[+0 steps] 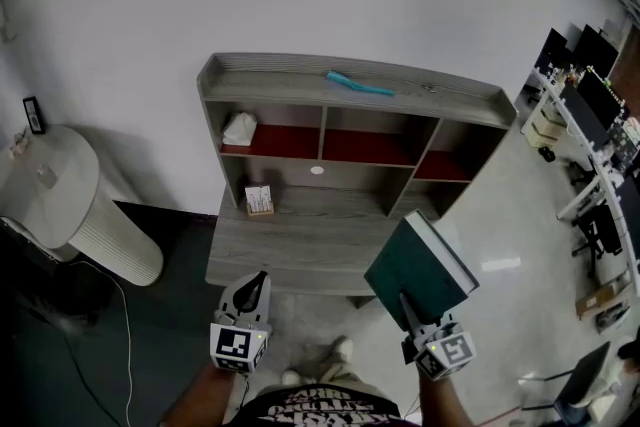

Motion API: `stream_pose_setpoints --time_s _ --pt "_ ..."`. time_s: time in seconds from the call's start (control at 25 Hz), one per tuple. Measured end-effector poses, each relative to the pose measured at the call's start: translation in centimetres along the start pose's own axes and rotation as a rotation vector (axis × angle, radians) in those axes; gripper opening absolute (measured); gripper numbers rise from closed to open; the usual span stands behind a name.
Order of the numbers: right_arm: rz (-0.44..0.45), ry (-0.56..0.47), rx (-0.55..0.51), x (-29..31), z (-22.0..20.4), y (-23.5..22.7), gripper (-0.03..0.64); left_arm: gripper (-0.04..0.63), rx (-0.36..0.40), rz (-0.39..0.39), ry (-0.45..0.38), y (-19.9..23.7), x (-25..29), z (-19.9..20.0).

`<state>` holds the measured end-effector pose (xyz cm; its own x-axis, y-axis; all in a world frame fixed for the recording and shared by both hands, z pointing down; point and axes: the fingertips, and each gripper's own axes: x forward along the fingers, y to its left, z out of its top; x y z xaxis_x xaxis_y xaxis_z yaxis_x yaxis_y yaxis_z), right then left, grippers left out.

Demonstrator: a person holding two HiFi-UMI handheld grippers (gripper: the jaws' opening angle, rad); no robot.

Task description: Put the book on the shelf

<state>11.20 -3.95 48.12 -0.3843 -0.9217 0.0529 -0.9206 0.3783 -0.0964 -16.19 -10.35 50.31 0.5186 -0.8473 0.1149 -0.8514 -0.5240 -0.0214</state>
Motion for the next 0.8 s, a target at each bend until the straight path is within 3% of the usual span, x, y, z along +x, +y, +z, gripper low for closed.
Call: stream_pose_setpoints --time_s 0.8 --pt "0.009 0.021 0.063 4.6 0.5 -3.3 0.163 0.007 0.002 0.012 0.045 1.2 4.7 -0.9"
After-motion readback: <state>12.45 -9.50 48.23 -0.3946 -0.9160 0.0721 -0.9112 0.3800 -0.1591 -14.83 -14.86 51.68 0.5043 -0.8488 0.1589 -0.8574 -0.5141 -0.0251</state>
